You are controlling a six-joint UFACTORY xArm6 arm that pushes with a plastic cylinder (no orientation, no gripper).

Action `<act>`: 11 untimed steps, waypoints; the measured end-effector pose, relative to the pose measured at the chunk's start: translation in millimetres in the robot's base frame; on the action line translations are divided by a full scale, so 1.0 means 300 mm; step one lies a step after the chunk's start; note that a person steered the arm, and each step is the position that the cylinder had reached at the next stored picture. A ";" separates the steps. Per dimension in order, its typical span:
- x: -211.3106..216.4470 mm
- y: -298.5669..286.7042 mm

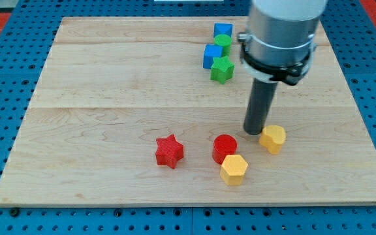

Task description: Slide the yellow hexagon to the bottom center

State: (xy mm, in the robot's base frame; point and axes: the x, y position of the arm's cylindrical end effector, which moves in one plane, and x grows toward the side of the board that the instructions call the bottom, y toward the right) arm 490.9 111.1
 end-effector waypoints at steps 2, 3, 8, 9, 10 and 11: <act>0.013 0.045; 0.126 0.027; 0.290 -0.308; 0.216 -0.297; 0.258 -0.452; 0.350 -0.547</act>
